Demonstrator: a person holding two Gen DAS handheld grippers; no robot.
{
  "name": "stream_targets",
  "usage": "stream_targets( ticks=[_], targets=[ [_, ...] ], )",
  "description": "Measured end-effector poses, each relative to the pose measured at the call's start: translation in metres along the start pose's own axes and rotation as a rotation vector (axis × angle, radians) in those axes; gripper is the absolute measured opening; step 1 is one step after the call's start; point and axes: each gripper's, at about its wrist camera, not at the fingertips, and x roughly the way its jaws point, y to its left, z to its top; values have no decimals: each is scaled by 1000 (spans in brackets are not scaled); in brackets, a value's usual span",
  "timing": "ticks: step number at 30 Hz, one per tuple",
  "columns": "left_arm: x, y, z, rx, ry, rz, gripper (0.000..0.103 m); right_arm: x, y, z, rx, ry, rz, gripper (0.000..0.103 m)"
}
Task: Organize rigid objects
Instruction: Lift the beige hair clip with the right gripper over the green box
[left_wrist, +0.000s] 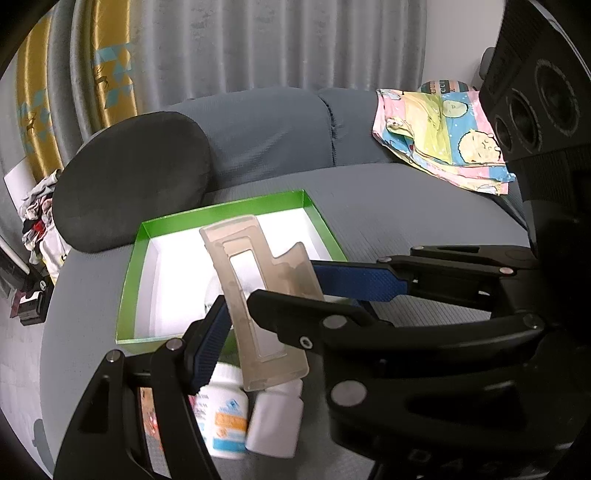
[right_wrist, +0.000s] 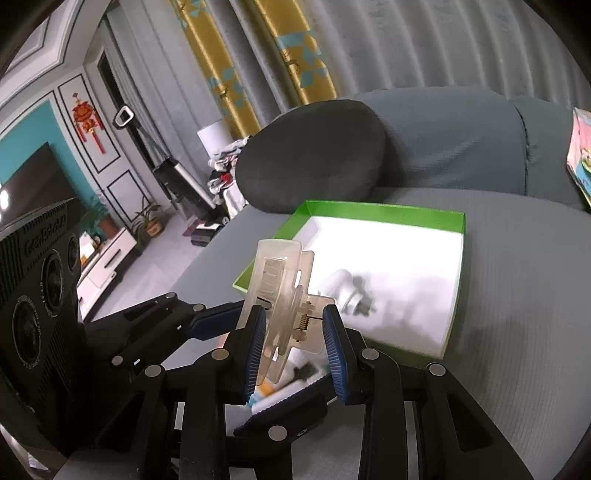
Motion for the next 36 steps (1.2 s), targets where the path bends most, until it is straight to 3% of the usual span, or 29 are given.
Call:
stream_targets(
  ticks=[23,36],
  targets=[
    [58,49,37,-9,23,0,65,62,-29,48,12,29,-4,35],
    [93,64,43,-26,78,-25,65,90,-47,51,44,71,-7,35]
  ],
)
